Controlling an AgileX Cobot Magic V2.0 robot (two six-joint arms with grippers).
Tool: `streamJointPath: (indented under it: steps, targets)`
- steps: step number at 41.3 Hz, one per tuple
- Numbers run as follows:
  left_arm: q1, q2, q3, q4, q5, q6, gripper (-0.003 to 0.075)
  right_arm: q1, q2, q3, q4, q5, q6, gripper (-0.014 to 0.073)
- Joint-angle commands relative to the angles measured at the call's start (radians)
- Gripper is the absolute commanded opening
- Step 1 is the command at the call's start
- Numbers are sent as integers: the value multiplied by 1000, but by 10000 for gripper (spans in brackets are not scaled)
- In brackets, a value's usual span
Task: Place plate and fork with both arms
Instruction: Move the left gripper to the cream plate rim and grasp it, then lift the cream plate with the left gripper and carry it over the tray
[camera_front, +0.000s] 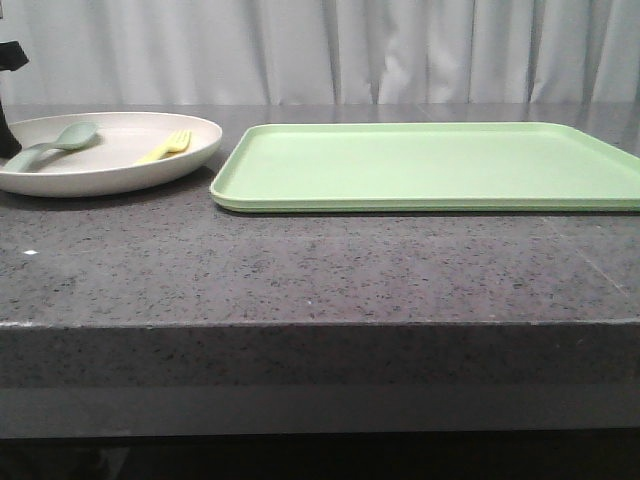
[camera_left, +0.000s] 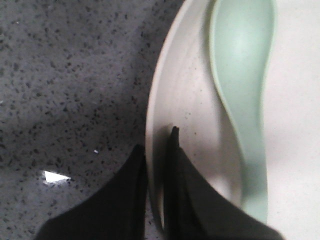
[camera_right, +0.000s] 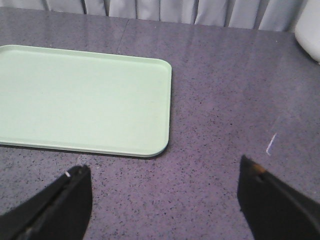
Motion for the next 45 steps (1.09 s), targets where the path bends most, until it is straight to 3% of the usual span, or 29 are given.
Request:
streamJointPath:
  steps: [1,22,38,45]
  targets:
    - [-4,-56,-35,10,14,8,-18,-5,15,-33,-9,-77,-1,614]
    - [-3,-63,-117,-105,52,-10,-18,-5,15,-33,-9,-77,-1,614]
    - [26,-74,-117,-105,54,-82,-18,-5,15,-33,-9,-77,-1,614]
    - [98,-76,-117,-248,54,-89,-18,-5,15,-33,-9,-77,-1,614]
